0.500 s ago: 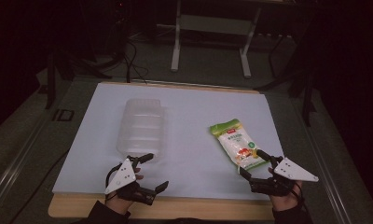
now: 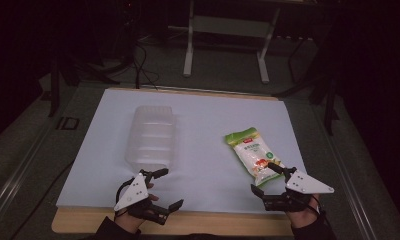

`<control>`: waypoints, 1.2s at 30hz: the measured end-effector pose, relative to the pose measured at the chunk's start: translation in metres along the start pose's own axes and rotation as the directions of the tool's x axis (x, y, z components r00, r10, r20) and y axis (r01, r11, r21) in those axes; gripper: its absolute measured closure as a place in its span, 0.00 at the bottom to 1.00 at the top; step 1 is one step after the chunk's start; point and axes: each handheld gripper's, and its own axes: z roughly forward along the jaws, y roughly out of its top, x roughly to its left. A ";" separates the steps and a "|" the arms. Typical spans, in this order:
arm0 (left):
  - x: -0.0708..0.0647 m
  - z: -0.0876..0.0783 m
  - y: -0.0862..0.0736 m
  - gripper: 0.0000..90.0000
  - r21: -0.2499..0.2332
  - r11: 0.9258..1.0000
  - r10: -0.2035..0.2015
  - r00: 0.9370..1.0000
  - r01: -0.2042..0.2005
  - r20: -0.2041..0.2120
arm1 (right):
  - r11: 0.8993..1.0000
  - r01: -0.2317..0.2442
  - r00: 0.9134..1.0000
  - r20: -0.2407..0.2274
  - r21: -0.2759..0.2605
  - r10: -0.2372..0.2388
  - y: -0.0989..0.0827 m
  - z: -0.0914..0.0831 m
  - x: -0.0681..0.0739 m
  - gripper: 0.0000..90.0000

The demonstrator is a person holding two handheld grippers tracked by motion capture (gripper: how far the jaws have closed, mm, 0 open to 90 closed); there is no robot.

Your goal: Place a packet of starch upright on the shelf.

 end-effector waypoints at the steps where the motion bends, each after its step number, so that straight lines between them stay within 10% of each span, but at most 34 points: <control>1: 0.000 0.001 0.000 0.02 0.001 1.000 0.001 1.000 -0.001 0.004 | 1.000 -0.005 1.000 -0.002 -0.002 0.005 0.001 0.000 0.000 0.12; 8: -0.003 0.004 0.000 0.02 0.017 1.000 0.009 0.999 -0.009 0.038 | 0.997 -0.041 0.999 -0.031 -0.059 0.039 0.017 -0.007 -0.006 0.12; 36: 0.000 0.003 -0.002 0.02 0.027 1.000 0.010 1.000 -0.011 0.025 | 0.995 -0.035 0.987 0.150 -0.094 0.049 0.086 0.004 -0.078 0.11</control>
